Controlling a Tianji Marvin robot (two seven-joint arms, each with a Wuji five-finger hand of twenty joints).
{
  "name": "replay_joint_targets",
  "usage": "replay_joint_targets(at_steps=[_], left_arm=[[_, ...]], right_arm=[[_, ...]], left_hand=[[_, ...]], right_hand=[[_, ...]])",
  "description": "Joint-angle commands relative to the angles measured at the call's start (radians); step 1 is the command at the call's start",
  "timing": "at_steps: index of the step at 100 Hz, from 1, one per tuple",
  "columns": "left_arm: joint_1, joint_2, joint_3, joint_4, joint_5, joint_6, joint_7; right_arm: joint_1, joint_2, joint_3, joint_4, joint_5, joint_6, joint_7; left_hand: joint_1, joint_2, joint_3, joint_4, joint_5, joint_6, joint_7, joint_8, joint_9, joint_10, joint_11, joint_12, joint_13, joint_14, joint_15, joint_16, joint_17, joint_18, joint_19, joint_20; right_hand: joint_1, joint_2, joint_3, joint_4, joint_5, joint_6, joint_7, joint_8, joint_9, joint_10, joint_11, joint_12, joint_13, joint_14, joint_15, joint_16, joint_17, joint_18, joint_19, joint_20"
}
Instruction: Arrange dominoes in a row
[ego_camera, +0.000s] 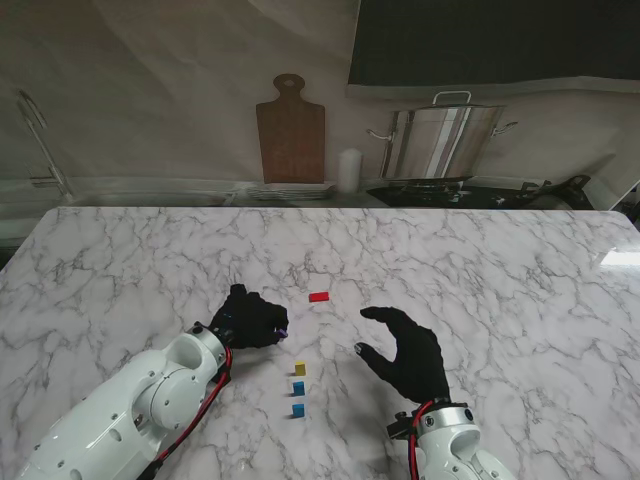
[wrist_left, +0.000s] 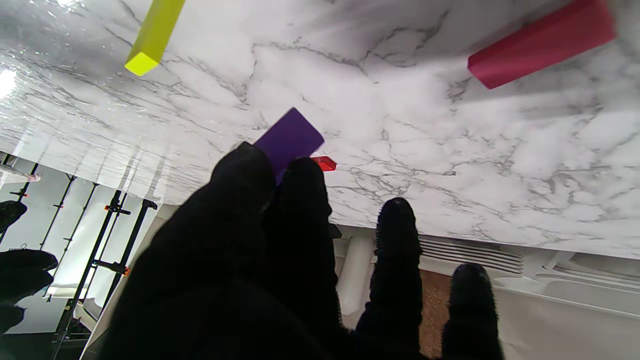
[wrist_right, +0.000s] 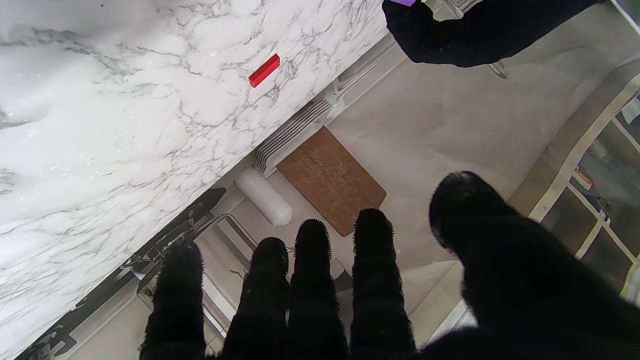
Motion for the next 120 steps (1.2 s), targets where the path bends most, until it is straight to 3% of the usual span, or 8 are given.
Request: replay_joint_targets(at_steps=[1, 16, 28, 41, 53, 66, 83, 120], left_arm=[[0.005, -0.004, 0.001, -0.011, -0.009, 0.010, -0.020], [0.013, -0.005, -0.004, -0.022, -0.033, 0.027, -0.030], [0.017, -0.010, -0.004, -0.021, -0.071, 0.040, -0.028], [0.019, -0.014, -0.003, -0.016, -0.088, 0.044, -0.017], [0.020, -0.017, 0.000, -0.010, -0.092, 0.048, -0.001], [0.019, -0.022, 0.009, 0.000, -0.096, 0.061, 0.026], [0.011, -0.024, 0.025, 0.009, -0.133, 0.085, 0.008], [-0.026, -0.040, 0.096, 0.081, -0.157, 0.110, 0.072]], right_arm=[[-0.002, -0.003, 0.001, 0.002, 0.002, 0.000, 0.001], [-0.002, -0.003, 0.000, 0.003, 0.003, 0.000, 0.002], [-0.002, -0.003, 0.000, 0.003, 0.003, -0.001, 0.002], [-0.003, -0.003, 0.000, 0.003, 0.003, -0.001, 0.003], [-0.003, -0.002, 0.001, 0.002, 0.002, -0.001, 0.004], [-0.003, -0.002, 0.002, 0.002, 0.003, -0.002, 0.004], [-0.004, -0.003, 0.003, 0.002, 0.005, -0.001, 0.004], [-0.003, -0.003, 0.005, 0.003, 0.009, 0.000, 0.006]], left_hand=[[0.044, 0.008, 0.032, 0.014, 0.047, -0.046, 0.063, 0.016, 0.065, -0.063, -0.102, -0.079, 0.022, 0.007, -0.022, -0.023, -0.004, 0.014, 0.027, -0.005], [0.053, 0.029, 0.033, 0.013, 0.010, -0.016, 0.071, 0.044, 0.141, -0.032, -0.280, -0.208, 0.072, 0.018, -0.061, -0.062, 0.009, 0.016, 0.062, -0.008], [0.044, 0.028, 0.079, 0.011, -0.018, 0.061, 0.097, 0.074, 0.220, 0.022, -0.373, -0.303, 0.145, 0.012, -0.056, -0.078, 0.031, 0.018, 0.122, -0.011], [0.010, 0.017, 0.157, 0.003, -0.048, 0.117, 0.136, 0.083, 0.227, 0.048, -0.333, -0.399, 0.195, -0.004, -0.060, -0.095, 0.043, 0.008, 0.185, -0.030], [0.008, 0.025, 0.163, -0.001, -0.058, 0.124, 0.151, 0.072, 0.221, 0.051, -0.324, -0.421, 0.190, -0.006, -0.077, -0.107, 0.039, -0.001, 0.199, -0.035], [0.047, 0.042, 0.105, 0.001, -0.060, 0.085, 0.153, 0.041, 0.198, 0.064, -0.310, -0.399, 0.106, 0.007, -0.058, -0.077, 0.003, 0.002, 0.189, -0.038], [0.087, 0.055, 0.035, 0.022, -0.056, 0.044, 0.151, 0.019, 0.079, 0.083, -0.256, -0.169, -0.005, 0.025, -0.020, -0.024, -0.015, 0.009, 0.118, -0.025], [0.088, 0.070, 0.028, 0.020, -0.071, 0.058, 0.152, 0.008, 0.056, 0.071, -0.268, -0.166, -0.022, 0.019, -0.027, -0.027, -0.017, 0.012, 0.090, -0.022]], right_hand=[[-0.007, 0.027, 0.008, 0.023, 0.011, 0.005, 0.008, 0.016, 0.006, 0.001, 0.014, 0.004, -0.007, -0.002, 0.007, 0.003, -0.004, -0.003, 0.012, 0.015], [-0.008, 0.028, 0.007, 0.024, 0.012, 0.006, 0.008, 0.016, 0.007, 0.001, 0.014, 0.004, -0.009, -0.003, 0.006, 0.003, -0.004, -0.003, 0.012, 0.015], [-0.009, 0.028, 0.006, 0.024, 0.011, 0.005, 0.007, 0.015, 0.007, 0.003, 0.013, 0.004, -0.009, -0.003, 0.006, 0.003, -0.004, -0.002, 0.012, 0.015], [-0.010, 0.030, 0.005, 0.024, 0.011, 0.006, 0.007, 0.015, 0.007, 0.004, 0.013, 0.005, -0.009, -0.003, 0.006, 0.003, -0.005, -0.002, 0.012, 0.014], [-0.009, 0.029, 0.005, 0.024, 0.011, 0.004, 0.007, 0.015, 0.008, 0.003, 0.013, 0.005, -0.009, -0.003, 0.006, 0.003, -0.005, -0.002, 0.012, 0.014], [-0.009, 0.029, 0.004, 0.024, 0.011, 0.005, 0.006, 0.015, 0.008, 0.003, 0.013, 0.005, -0.008, -0.003, 0.006, 0.003, -0.005, -0.002, 0.012, 0.014], [-0.009, 0.029, 0.004, 0.024, 0.012, 0.004, 0.007, 0.016, 0.008, 0.003, 0.013, 0.005, -0.008, -0.002, 0.006, 0.003, -0.004, -0.003, 0.012, 0.014], [-0.009, 0.028, 0.004, 0.024, 0.012, 0.006, 0.007, 0.016, 0.009, 0.005, 0.013, 0.005, -0.009, -0.002, 0.006, 0.003, -0.003, -0.002, 0.013, 0.015]])
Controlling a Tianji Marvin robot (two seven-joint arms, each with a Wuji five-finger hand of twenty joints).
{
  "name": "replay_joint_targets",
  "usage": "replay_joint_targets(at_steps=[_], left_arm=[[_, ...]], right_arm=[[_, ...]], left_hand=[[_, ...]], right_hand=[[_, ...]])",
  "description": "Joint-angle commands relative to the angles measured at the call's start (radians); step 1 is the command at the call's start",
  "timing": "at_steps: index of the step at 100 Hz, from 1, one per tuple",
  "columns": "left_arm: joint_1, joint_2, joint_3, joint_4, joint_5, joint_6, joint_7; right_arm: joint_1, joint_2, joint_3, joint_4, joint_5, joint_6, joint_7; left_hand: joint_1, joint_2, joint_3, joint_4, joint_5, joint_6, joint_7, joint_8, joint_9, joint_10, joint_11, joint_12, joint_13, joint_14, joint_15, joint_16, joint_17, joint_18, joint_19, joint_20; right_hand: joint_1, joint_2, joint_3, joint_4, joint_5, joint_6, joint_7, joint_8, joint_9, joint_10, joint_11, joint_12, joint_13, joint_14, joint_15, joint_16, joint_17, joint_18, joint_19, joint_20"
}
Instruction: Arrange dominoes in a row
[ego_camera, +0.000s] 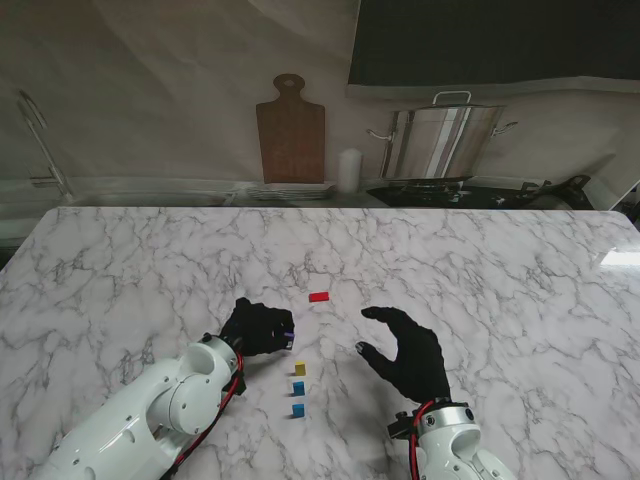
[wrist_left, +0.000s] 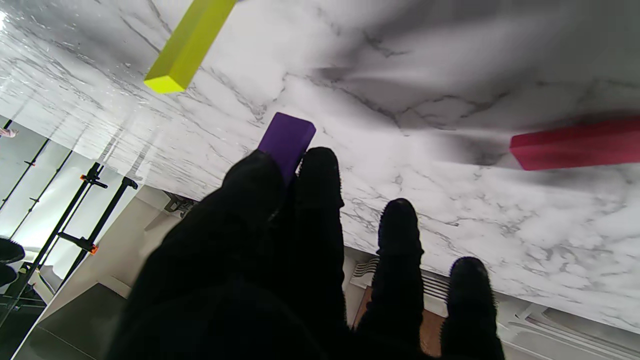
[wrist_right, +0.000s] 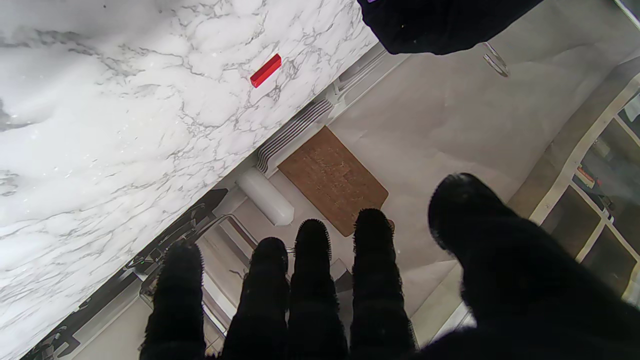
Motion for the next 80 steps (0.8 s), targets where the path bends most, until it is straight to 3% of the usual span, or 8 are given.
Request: replay_joint_targets(at_steps=[1, 80], left_arm=[[-0.006, -0.015, 0.020, 0.025, -0.010, 0.006, 0.012], [-0.062, -0.055, 0.108, 0.147, -0.101, 0.010, 0.122]], right_arm=[[-0.003, -0.003, 0.002, 0.003, 0.001, 0.000, 0.002], [-0.004, -0.002, 0.004, 0.004, 0.001, 0.001, 0.004]], left_hand=[[0.065, 0.051, -0.002, 0.021, -0.010, -0.034, 0.080, 0.003, -0.018, -0.017, -0.004, 0.006, -0.020, 0.011, 0.004, 0.007, -0.027, 0.012, -0.019, 0.008], [0.082, 0.077, -0.038, 0.022, -0.026, -0.016, 0.093, -0.040, -0.018, -0.012, -0.069, -0.028, -0.017, -0.005, 0.006, -0.005, -0.022, 0.007, -0.017, 0.031]], right_hand=[[-0.009, 0.020, 0.002, 0.024, 0.012, 0.005, 0.007, 0.015, 0.008, 0.004, 0.013, 0.005, -0.008, -0.005, 0.006, 0.003, -0.003, -0.002, 0.012, 0.015], [-0.009, 0.020, 0.002, 0.024, 0.012, 0.005, 0.007, 0.015, 0.009, 0.003, 0.013, 0.005, -0.009, -0.005, 0.006, 0.003, -0.003, -0.003, 0.013, 0.015]])
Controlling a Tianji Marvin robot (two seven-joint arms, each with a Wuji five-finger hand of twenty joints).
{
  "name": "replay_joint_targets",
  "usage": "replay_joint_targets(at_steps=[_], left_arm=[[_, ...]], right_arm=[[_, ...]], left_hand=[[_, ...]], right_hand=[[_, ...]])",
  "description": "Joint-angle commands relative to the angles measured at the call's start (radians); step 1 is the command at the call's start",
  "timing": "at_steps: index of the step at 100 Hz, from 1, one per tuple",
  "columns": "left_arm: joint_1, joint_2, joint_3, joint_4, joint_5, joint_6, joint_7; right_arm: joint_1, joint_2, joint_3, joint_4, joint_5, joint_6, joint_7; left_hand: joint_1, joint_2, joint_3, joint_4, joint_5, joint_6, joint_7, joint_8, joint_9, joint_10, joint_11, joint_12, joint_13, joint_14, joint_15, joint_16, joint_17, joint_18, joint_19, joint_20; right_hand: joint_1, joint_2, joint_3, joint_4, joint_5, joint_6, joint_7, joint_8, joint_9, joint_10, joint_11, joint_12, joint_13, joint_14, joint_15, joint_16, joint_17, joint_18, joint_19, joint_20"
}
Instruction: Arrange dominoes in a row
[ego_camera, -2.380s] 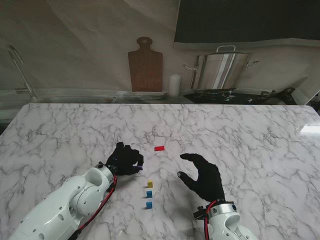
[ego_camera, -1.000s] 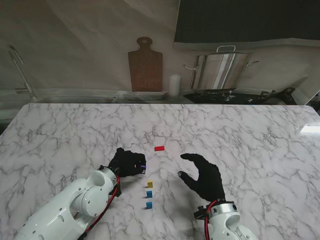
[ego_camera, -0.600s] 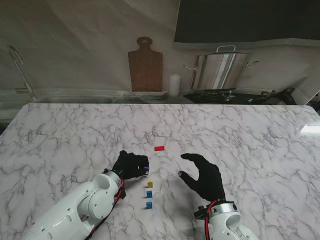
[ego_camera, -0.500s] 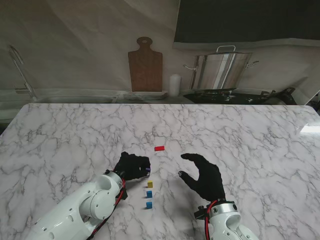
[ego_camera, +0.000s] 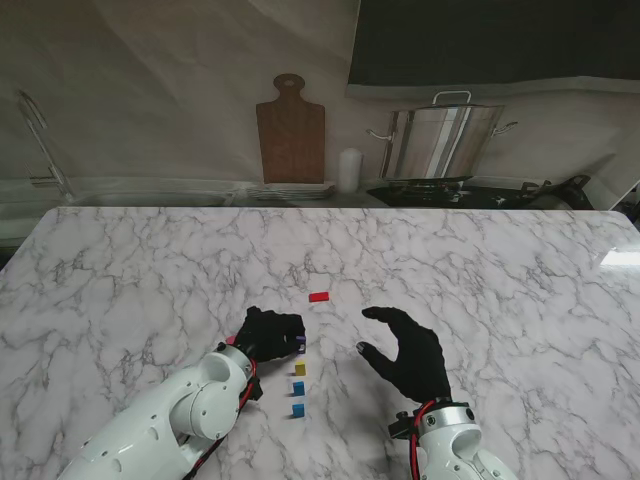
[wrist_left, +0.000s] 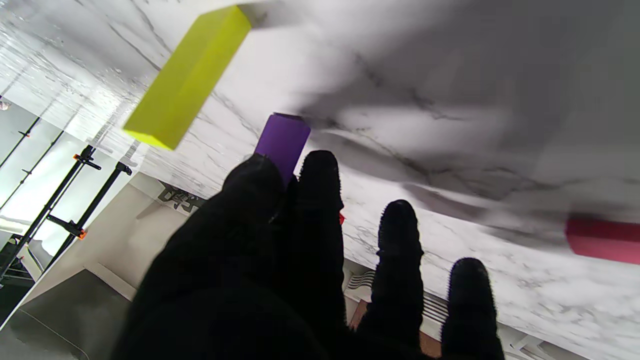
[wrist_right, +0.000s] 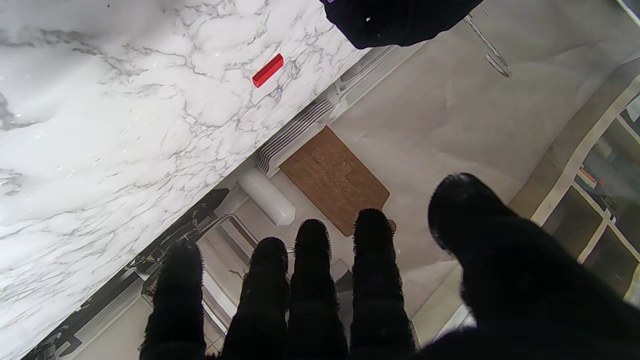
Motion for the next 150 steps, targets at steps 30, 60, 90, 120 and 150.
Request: replay_joint_targets(at_steps=[30, 60, 90, 120, 150], left_arm=[[0.004, -0.001, -0.005, -0.006, -0.001, -0.013, -0.032], [0.011, 0.004, -0.014, -0.017, 0.022, -0.034, -0.029], [0.024, 0.010, -0.021, -0.028, 0.050, -0.047, -0.028], [0.033, 0.011, -0.022, -0.024, 0.051, -0.055, -0.024], [0.035, 0.014, -0.022, -0.022, 0.052, -0.057, -0.037]], right_arm=[[-0.003, -0.003, 0.000, 0.003, 0.001, 0.001, 0.002], [-0.002, -0.003, -0.001, 0.003, 0.000, 0.001, 0.001], [-0.002, -0.003, -0.002, 0.004, 0.000, 0.001, 0.000], [-0.001, -0.003, -0.004, 0.004, 0.000, 0.001, 0.001], [-0.001, -0.003, -0.004, 0.005, 0.001, 0.001, 0.000]], left_hand=[[0.072, 0.042, -0.004, 0.026, -0.001, -0.015, 0.078, -0.007, 0.004, -0.009, -0.024, -0.004, -0.014, -0.005, 0.004, -0.009, -0.023, 0.007, -0.002, 0.028], [0.070, 0.036, -0.006, 0.026, 0.007, -0.033, 0.079, -0.008, 0.011, -0.016, -0.027, 0.000, -0.012, -0.007, 0.003, -0.011, -0.022, 0.008, -0.007, 0.027], [0.070, 0.035, -0.004, 0.027, 0.004, -0.022, 0.080, -0.006, 0.008, -0.012, -0.024, 0.011, -0.017, -0.005, 0.003, -0.011, -0.022, 0.008, -0.009, 0.026], [0.066, 0.033, -0.003, 0.025, 0.007, -0.022, 0.075, -0.015, 0.007, -0.015, -0.025, 0.013, -0.023, -0.003, 0.000, -0.012, -0.023, 0.011, -0.014, 0.024], [0.059, 0.027, -0.008, 0.026, -0.009, -0.015, 0.060, -0.022, -0.024, -0.008, -0.027, 0.030, -0.044, 0.002, -0.010, -0.014, -0.025, 0.007, -0.027, 0.019]], right_hand=[[-0.009, 0.019, 0.002, 0.024, 0.011, 0.006, 0.006, 0.015, 0.008, 0.003, 0.013, 0.005, -0.009, -0.006, 0.006, 0.003, -0.003, -0.003, 0.013, 0.015], [-0.009, 0.020, 0.002, 0.024, 0.012, 0.005, 0.006, 0.015, 0.008, 0.004, 0.013, 0.005, -0.010, -0.005, 0.005, 0.003, -0.003, -0.003, 0.013, 0.015], [-0.008, 0.020, 0.002, 0.024, 0.012, 0.004, 0.006, 0.015, 0.008, 0.003, 0.013, 0.005, -0.009, -0.006, 0.005, 0.003, -0.003, -0.003, 0.013, 0.015], [-0.009, 0.020, 0.002, 0.024, 0.011, 0.005, 0.006, 0.015, 0.007, 0.004, 0.012, 0.004, -0.009, -0.005, 0.005, 0.003, -0.003, -0.003, 0.013, 0.015], [-0.008, 0.019, 0.002, 0.024, 0.011, 0.006, 0.005, 0.015, 0.009, 0.002, 0.013, 0.005, -0.009, -0.006, 0.005, 0.003, -0.004, -0.002, 0.013, 0.015]])
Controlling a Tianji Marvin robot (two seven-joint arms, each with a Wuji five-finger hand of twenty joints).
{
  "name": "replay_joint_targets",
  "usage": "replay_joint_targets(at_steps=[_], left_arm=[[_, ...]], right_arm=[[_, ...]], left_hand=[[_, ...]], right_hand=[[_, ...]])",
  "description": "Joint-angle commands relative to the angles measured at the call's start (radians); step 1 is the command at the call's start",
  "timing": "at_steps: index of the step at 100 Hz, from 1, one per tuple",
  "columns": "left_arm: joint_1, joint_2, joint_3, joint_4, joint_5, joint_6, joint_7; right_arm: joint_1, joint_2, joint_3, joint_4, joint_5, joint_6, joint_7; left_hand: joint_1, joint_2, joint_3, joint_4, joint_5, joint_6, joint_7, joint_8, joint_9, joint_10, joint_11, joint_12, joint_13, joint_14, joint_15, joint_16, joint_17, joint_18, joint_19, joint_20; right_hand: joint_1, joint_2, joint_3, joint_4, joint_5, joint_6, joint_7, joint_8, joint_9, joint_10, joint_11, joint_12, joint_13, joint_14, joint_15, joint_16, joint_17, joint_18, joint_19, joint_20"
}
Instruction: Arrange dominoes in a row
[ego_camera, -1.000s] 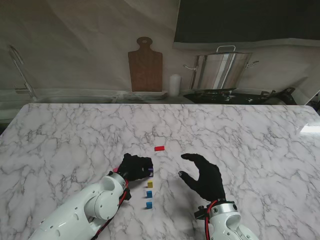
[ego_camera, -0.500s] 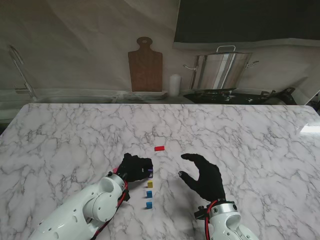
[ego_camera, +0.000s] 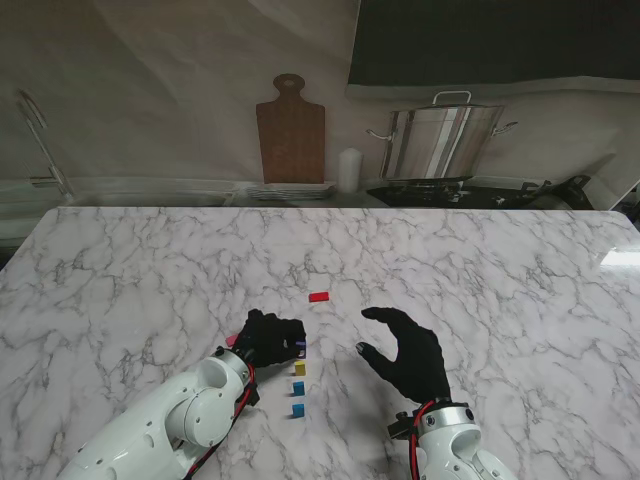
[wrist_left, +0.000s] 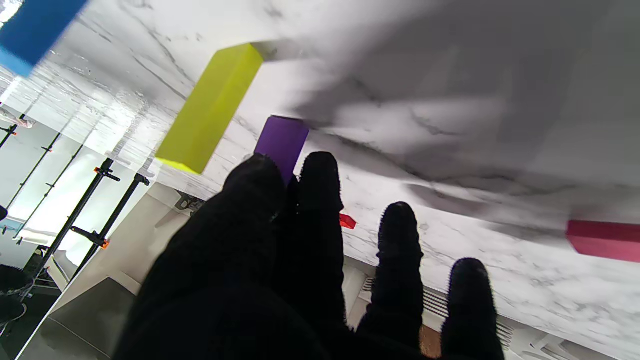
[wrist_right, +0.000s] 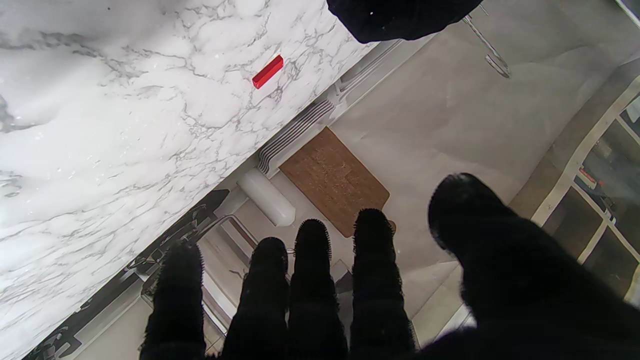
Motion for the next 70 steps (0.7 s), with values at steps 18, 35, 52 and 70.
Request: replay_joint_targets(at_steps=[18, 35, 52, 70], left_arm=[[0.005, 0.006, -0.002, -0.005, 0.004, -0.005, -0.038], [0.003, 0.007, -0.002, -0.003, 0.007, -0.008, -0.037], [0.002, 0.009, -0.003, -0.005, 0.008, -0.011, -0.045], [-0.001, 0.010, -0.003, -0.005, 0.011, -0.016, -0.051]], right_arm=[[-0.002, -0.003, -0.001, 0.003, 0.001, 0.001, 0.001], [-0.002, -0.003, 0.000, 0.002, 0.001, 0.002, 0.001], [-0.003, -0.003, 0.001, 0.001, 0.002, 0.002, 0.002], [-0.003, -0.003, 0.002, 0.000, 0.002, 0.002, 0.001]], left_hand=[[0.045, 0.015, 0.001, 0.028, -0.021, -0.011, 0.042, 0.000, -0.036, -0.004, -0.014, 0.025, -0.040, 0.005, -0.015, -0.004, -0.025, 0.006, -0.032, 0.009], [0.035, 0.006, 0.011, 0.026, -0.024, -0.013, 0.024, 0.038, -0.049, -0.004, -0.011, 0.042, -0.047, 0.005, -0.019, -0.003, -0.023, 0.006, -0.044, 0.011], [0.023, -0.001, 0.015, 0.026, -0.035, 0.004, -0.028, 0.039, -0.081, 0.005, -0.007, 0.037, -0.062, 0.010, -0.028, -0.005, -0.025, 0.005, -0.063, 0.011], [0.017, -0.007, 0.023, 0.024, -0.018, 0.023, -0.110, 0.028, -0.133, 0.020, 0.047, -0.003, -0.081, 0.013, -0.040, -0.008, -0.025, 0.003, -0.087, 0.022]], right_hand=[[-0.008, 0.018, 0.003, 0.023, 0.011, 0.006, 0.005, 0.015, 0.007, 0.002, 0.012, 0.005, -0.009, -0.006, 0.005, 0.003, -0.004, -0.002, 0.013, 0.015], [-0.007, 0.017, 0.004, 0.023, 0.010, 0.006, 0.005, 0.015, 0.007, 0.003, 0.012, 0.005, -0.009, -0.005, 0.005, 0.003, -0.003, -0.003, 0.013, 0.015], [-0.007, 0.018, 0.004, 0.023, 0.011, 0.006, 0.006, 0.015, 0.008, 0.003, 0.013, 0.005, -0.005, -0.005, 0.007, 0.004, -0.003, -0.002, 0.013, 0.015], [-0.007, 0.016, 0.004, 0.023, 0.011, 0.006, 0.005, 0.015, 0.008, 0.004, 0.013, 0.005, -0.006, -0.004, 0.008, 0.005, -0.003, -0.002, 0.013, 0.016]])
